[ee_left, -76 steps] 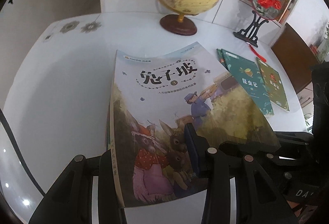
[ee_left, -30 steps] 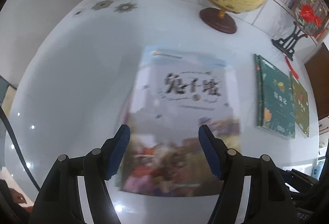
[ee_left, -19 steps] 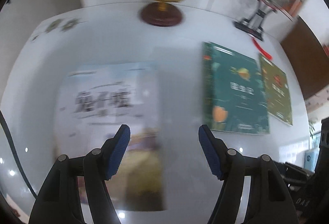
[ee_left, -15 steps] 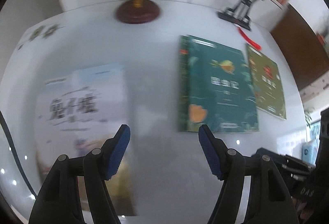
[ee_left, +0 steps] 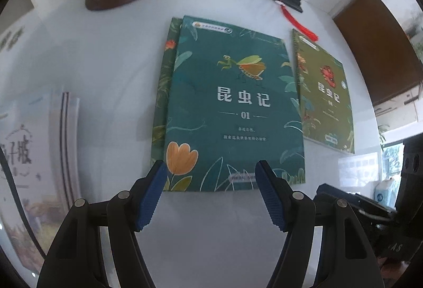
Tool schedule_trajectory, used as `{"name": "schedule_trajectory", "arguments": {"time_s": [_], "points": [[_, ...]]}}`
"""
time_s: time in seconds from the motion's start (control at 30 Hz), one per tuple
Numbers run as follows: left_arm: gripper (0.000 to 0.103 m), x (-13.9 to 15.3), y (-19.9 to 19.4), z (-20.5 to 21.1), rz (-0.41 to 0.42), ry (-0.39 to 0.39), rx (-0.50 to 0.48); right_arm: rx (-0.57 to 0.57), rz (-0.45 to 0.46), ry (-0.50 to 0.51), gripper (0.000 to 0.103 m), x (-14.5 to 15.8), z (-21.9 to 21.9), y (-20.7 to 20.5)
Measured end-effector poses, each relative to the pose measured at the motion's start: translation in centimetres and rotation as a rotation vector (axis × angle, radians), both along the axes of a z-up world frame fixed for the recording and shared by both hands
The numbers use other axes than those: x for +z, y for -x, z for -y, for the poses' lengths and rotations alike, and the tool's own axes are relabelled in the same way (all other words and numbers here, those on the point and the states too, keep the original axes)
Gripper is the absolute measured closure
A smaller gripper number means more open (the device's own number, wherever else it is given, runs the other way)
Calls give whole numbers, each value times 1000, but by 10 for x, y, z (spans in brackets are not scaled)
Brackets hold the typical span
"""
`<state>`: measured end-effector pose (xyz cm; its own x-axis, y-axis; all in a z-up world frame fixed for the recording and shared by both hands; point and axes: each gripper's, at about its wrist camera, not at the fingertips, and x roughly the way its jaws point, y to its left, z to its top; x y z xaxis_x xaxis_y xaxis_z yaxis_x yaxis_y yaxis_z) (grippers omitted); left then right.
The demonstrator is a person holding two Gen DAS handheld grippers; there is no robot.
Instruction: Organize books
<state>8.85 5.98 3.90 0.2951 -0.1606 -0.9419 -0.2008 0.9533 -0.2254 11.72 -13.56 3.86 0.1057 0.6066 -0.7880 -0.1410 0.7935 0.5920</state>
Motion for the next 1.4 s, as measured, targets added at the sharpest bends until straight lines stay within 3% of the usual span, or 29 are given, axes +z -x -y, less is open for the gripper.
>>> {"name": "schedule_trajectory", "arguments": {"time_s": [0.4, 0.5, 0.73, 0.83, 0.9, 0.93, 1.03, 1.1, 1.2, 1.4], "points": [[35, -21, -27, -15, -40, 51, 4, 45, -45, -10, 56, -33, -4, -25], [31, -22, -36, -17, -28, 61, -8, 42, -61, -32, 55, -39, -2, -31], [12, -25, -50, -12, -5, 59, -44, 86, -2, -44, 50, -37, -8, -43], [12, -25, -52, -10, -4, 43, -50, 97, 15, -46, 50, -35, -11, -48], [15, -24, -51, -10, 19, 45, -45, 93, 11, -50, 47, -36, -10, -51], [26, -23, -50, -10, 29, 40, -48, 97, 13, -53, 47, -36, -12, -53], [42, -19, -47, -13, 48, 3, -54, 104, 78, -13, 52, -31, -10, -49], [45, -15, -46, -18, 65, 13, -39, 104, 93, -19, 62, -31, -7, -48], [45, -10, -46, -22, 89, 42, -31, 88, 85, -60, 70, -33, 1, -50], [45, -4, -49, -26, 92, 93, -58, 123, 136, -177, 70, -19, 3, -47]]}}
